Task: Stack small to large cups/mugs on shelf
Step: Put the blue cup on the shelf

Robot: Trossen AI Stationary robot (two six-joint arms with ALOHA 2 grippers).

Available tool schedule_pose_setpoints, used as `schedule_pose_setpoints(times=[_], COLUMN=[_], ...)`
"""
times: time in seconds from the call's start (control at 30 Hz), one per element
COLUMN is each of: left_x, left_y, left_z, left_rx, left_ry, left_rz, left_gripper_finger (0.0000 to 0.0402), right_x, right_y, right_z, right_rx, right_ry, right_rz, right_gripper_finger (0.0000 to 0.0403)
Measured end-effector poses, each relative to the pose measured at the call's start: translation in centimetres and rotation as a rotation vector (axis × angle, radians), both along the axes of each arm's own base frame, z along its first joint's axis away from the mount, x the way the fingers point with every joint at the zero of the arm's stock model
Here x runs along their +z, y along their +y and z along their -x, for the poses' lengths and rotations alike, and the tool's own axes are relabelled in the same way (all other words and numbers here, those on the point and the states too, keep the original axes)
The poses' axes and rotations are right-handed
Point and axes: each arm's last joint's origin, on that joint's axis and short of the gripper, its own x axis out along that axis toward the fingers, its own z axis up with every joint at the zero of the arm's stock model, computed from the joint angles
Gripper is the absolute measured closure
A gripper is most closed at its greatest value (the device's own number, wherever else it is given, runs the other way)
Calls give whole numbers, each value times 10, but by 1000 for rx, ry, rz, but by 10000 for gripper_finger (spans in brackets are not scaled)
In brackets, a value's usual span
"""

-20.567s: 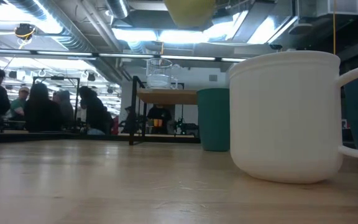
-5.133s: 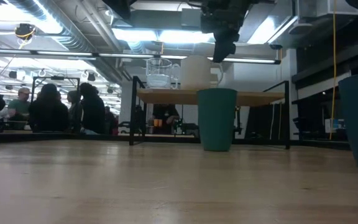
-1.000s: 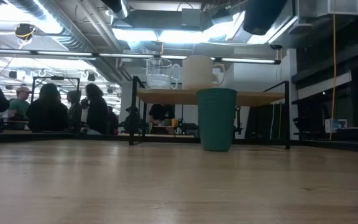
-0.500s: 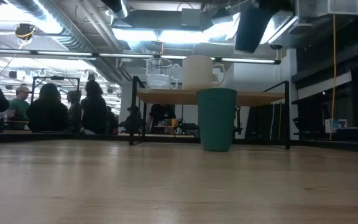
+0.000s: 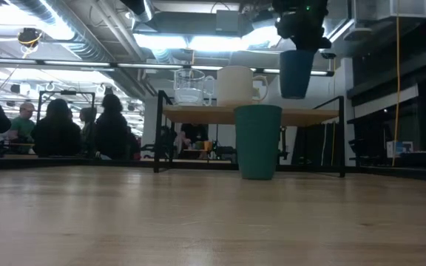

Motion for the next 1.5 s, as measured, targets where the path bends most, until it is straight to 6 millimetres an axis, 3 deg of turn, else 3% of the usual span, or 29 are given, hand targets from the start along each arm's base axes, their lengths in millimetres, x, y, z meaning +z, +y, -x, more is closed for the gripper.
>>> schedule_pose_setpoints(times=[0.37,0.97,1.2,1.5], left_x=[0,0,0,0], left_y=[0,0,0,0], left_z=[0,0,0,-1], left_rx=[0,4,4,6], left_ry=[0,0,-1,-6], left_rz=[0,2,3,7], left_gripper_finger=[290,290,290,290], right_x=[-4,-21,-21,-21], right_y=[4,-13,-14,-15], right_z=[-2,-20,-20,-19], right_rx=[38,56,26,37], right_ry=[38,42,53,77], right_rz=[-43,-34,-6,23], right_gripper_finger=[396,395,352,326])
